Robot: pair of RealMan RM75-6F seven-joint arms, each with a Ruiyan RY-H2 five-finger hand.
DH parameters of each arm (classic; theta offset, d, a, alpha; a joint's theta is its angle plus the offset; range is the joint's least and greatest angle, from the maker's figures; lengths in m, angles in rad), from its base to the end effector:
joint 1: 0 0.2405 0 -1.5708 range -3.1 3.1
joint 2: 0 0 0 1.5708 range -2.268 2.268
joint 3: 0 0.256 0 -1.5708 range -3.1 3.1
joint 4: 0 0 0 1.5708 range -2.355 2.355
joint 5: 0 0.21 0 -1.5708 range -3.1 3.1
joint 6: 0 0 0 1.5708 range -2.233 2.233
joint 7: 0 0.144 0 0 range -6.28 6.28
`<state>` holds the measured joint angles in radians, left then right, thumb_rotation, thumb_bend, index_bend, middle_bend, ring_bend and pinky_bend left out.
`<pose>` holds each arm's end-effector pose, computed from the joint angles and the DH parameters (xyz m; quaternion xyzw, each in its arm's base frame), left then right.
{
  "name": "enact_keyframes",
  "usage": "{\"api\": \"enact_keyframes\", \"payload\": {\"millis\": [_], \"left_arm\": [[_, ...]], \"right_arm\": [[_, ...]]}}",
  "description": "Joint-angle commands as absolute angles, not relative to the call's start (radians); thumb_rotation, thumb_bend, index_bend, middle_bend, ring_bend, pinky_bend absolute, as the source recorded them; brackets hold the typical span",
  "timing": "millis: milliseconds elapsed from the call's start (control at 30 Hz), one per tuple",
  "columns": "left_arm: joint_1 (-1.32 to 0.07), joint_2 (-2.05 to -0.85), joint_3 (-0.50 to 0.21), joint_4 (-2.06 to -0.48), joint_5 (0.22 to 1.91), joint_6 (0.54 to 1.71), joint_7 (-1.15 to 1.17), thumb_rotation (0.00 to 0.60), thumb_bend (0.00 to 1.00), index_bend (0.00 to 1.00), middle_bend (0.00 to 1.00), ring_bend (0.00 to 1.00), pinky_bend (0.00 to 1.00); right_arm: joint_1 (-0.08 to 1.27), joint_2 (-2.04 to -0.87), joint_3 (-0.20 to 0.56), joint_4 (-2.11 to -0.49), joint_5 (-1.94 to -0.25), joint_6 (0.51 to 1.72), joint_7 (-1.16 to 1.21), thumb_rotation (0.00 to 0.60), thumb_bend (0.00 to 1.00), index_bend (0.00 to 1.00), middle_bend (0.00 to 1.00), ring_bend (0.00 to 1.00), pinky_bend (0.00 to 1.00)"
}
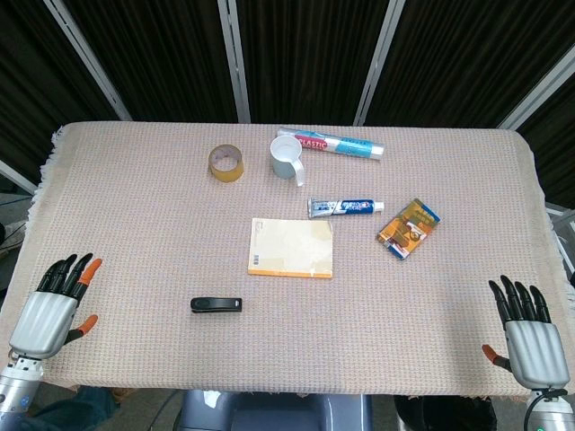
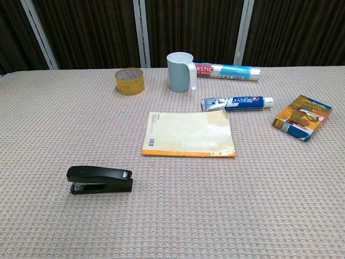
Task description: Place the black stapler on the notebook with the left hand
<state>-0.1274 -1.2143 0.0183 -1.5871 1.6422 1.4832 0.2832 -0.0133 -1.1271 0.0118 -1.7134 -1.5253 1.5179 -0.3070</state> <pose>-0.2853 0.1767 0.1142 -0.6920 -0.2876 -0.3478 0.5634 -0.3032 -0.1422 0.1461 0.6233 -0.3531 0.3022 0.6289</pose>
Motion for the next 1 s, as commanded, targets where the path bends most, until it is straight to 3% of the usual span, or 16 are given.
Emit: {"api": "enact_keyframes", "payload": {"millis": [33, 233, 400, 800, 1000], "left_arm": [[-0.129, -1.216, 0.019, -1.586, 1.642, 1.479, 0.285, 0.600, 0.21, 0.02, 0.03, 0.00, 0.11], [-0.137, -1.221, 0.023, -1.580, 1.648, 1.467, 0.284, 0.600, 0.21, 0.03, 0.05, 0.02, 0.11], [-0.164, -1.256, 0.021, -1.551, 1.687, 1.456, 0.257, 0.600, 0.21, 0.04, 0.11, 0.08, 0.17], [-0.309, -1.440, 0.023, -1.421, 1.703, 1.244, 0.186, 0.600, 0.21, 0.09, 0.19, 0.14, 0.19], [-0.359, -1.499, 0.027, -1.378, 1.719, 1.201, 0.113, 0.600, 0.21, 0.12, 0.22, 0.17, 0.20]], "right_arm": [[-0.015, -1.126, 0.012, -1.714, -1.527, 1.521, -0.304, 0.600, 0.07, 0.00, 0.00, 0.00, 0.00], [-0.016, -1.128, 0.010, -1.715, -1.531, 1.524, -0.310, 0.600, 0.07, 0.00, 0.00, 0.00, 0.00], [-0.017, -1.130, 0.010, -1.714, -1.529, 1.525, -0.312, 0.600, 0.07, 0.00, 0.00, 0.00, 0.00], [-0.021, -1.125, 0.011, -1.717, -1.533, 1.535, -0.302, 0.600, 0.07, 0.00, 0.00, 0.00, 0.00], [-0.022, -1.124, 0.010, -1.716, -1.534, 1.536, -0.300, 0.600, 0.07, 0.00, 0.00, 0.00, 0.00]]}}
